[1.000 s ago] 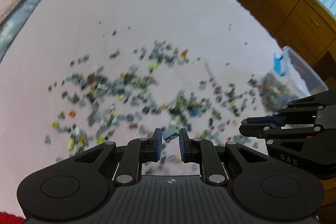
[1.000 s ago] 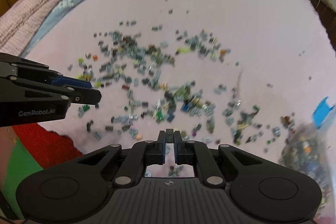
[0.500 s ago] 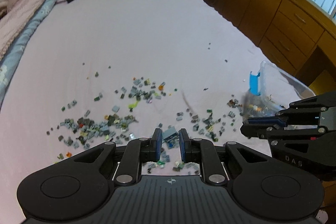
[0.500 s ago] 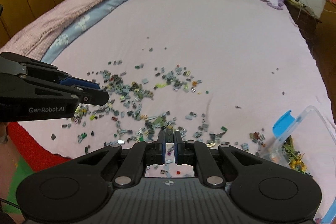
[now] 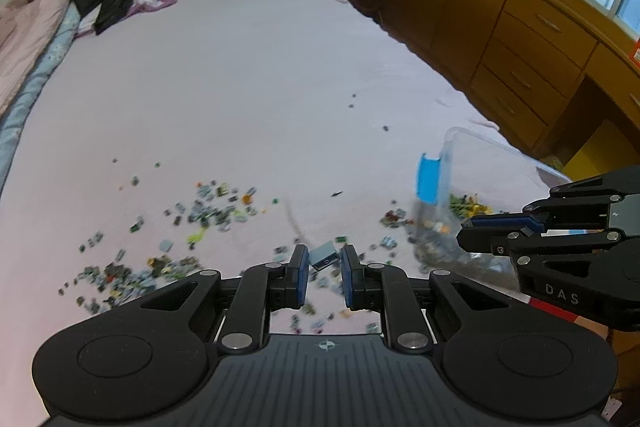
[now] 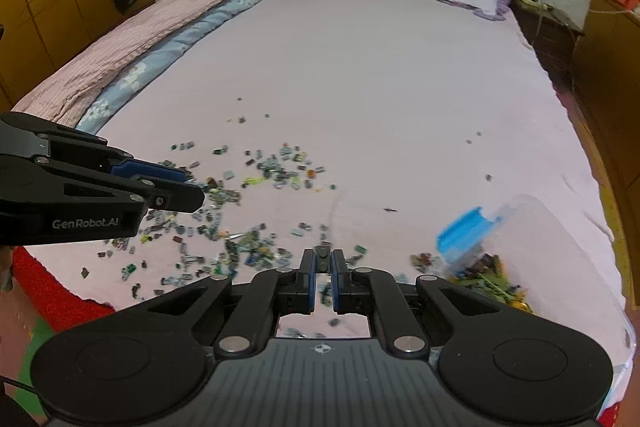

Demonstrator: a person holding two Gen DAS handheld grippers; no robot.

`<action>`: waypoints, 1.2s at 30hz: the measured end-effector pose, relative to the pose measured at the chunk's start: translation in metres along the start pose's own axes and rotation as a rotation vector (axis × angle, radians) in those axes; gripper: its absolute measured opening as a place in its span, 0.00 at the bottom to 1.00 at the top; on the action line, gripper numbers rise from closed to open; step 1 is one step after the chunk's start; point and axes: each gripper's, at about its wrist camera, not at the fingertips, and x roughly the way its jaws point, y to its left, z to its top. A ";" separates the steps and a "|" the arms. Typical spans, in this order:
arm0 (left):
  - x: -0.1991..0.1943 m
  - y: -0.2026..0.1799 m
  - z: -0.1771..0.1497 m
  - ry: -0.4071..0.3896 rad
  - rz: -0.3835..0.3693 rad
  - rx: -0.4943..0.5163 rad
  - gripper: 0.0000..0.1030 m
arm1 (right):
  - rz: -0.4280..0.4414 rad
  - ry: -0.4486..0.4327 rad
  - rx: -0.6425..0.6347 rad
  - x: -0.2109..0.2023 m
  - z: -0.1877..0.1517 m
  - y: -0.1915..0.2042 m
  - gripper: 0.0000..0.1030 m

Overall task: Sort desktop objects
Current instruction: 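Carry both held bricks over the clear plastic box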

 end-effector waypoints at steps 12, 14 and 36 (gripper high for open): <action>0.023 -0.079 0.031 -0.005 -0.026 0.052 0.18 | -0.029 -0.027 0.045 -0.030 -0.015 -0.095 0.08; 0.029 -0.092 0.037 -0.006 -0.034 0.060 0.18 | -0.039 -0.030 0.050 -0.035 -0.018 -0.113 0.08; 0.073 -0.220 0.073 0.017 -0.124 0.225 0.18 | -0.088 -0.016 0.180 -0.058 -0.064 -0.236 0.08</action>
